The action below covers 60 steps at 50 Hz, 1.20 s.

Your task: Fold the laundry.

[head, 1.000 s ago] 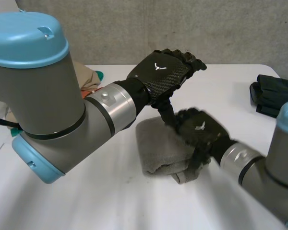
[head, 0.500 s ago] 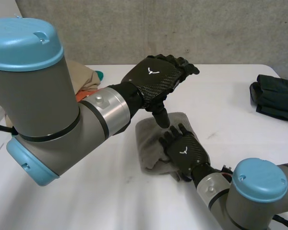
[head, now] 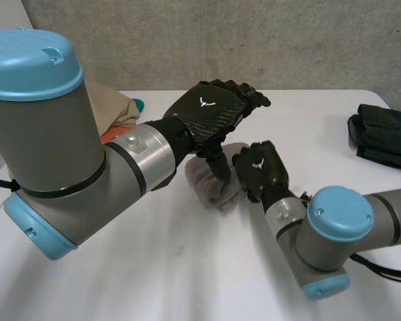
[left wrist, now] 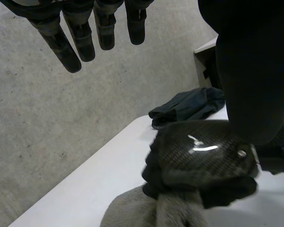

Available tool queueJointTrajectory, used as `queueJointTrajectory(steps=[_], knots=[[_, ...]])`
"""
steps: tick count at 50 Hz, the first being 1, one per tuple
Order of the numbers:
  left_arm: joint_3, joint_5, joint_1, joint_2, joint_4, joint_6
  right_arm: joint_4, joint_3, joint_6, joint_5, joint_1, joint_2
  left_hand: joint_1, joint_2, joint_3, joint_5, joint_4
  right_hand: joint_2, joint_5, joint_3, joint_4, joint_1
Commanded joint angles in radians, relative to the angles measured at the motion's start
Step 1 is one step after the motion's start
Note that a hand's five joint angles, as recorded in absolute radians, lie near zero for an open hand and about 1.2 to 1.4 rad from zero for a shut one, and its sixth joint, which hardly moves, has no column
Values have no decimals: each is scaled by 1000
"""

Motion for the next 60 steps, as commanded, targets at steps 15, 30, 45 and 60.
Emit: queueJointTrajectory(steps=[15, 30, 45, 60], knots=[[98, -5, 29, 60, 2, -34, 80, -596, 194, 1, -301, 25, -13, -24, -34, -50, -26, 257, 323, 248, 220, 364], [99, -11, 7, 29, 11, -74, 109, -1014, 311, -151, -692, 404, -13, -24, -34, -50, -26, 257, 323, 248, 220, 364], [47, -14, -5, -22, 28, -71, 108, -855, 369, -465, -925, 602, -13, -24, -34, -50, -26, 257, 323, 248, 220, 364], [36, -14, -11, 7, 19, -71, 138, -670, 357, -381, -945, 418, -13, -24, -34, -50, -26, -965, -899, -973, -1002, -858]])
